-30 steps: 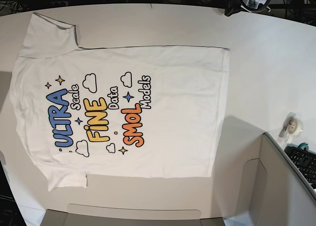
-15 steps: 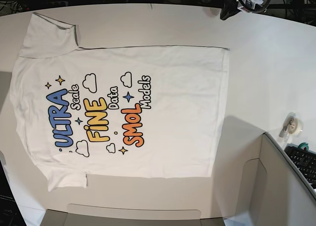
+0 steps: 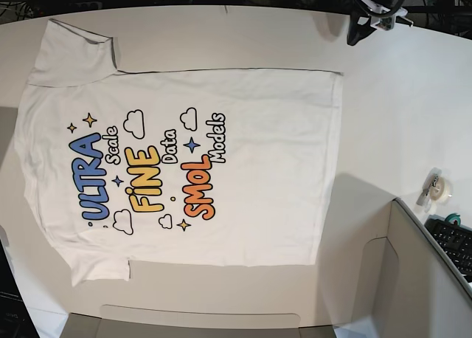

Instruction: Layout the t-shirt on the table in an organized manner, then fold the t-shirt properly

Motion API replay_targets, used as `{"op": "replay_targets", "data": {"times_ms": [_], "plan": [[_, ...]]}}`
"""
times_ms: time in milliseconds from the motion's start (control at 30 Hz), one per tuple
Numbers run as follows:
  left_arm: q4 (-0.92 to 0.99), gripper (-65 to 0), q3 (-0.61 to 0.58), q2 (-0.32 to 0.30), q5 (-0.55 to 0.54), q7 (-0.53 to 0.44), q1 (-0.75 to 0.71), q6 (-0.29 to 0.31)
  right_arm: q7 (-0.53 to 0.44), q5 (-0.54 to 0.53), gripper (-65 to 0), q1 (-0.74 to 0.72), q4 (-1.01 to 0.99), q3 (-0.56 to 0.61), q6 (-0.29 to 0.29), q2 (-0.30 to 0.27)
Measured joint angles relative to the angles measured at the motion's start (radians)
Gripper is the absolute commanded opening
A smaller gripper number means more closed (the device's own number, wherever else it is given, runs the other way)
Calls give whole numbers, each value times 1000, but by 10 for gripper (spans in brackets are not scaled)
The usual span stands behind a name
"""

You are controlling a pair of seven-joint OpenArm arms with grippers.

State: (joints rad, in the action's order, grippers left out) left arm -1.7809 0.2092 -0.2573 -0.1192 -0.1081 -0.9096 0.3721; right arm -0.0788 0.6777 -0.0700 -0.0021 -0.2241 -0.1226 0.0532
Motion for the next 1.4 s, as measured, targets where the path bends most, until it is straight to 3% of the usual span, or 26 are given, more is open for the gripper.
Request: {"op": "replay_targets", "data": {"times_ms": [733, 1067, 1233, 1400], "plan": [[1, -650, -12, -6, 0, -1, 2, -5, 0, 0, -650, 0, 0, 0, 0, 0], [0, -650, -134, -28, 3, 0, 103, -6, 0, 0, -650, 0, 0, 0, 0, 0], [2, -650, -149, -29, 3, 72, 134, -6, -1, 0, -650, 1, 0, 0, 0, 0], [2, -650, -150, -28, 3, 79, 142, -10, 0, 0, -650, 0, 0, 0, 0, 0]]}}
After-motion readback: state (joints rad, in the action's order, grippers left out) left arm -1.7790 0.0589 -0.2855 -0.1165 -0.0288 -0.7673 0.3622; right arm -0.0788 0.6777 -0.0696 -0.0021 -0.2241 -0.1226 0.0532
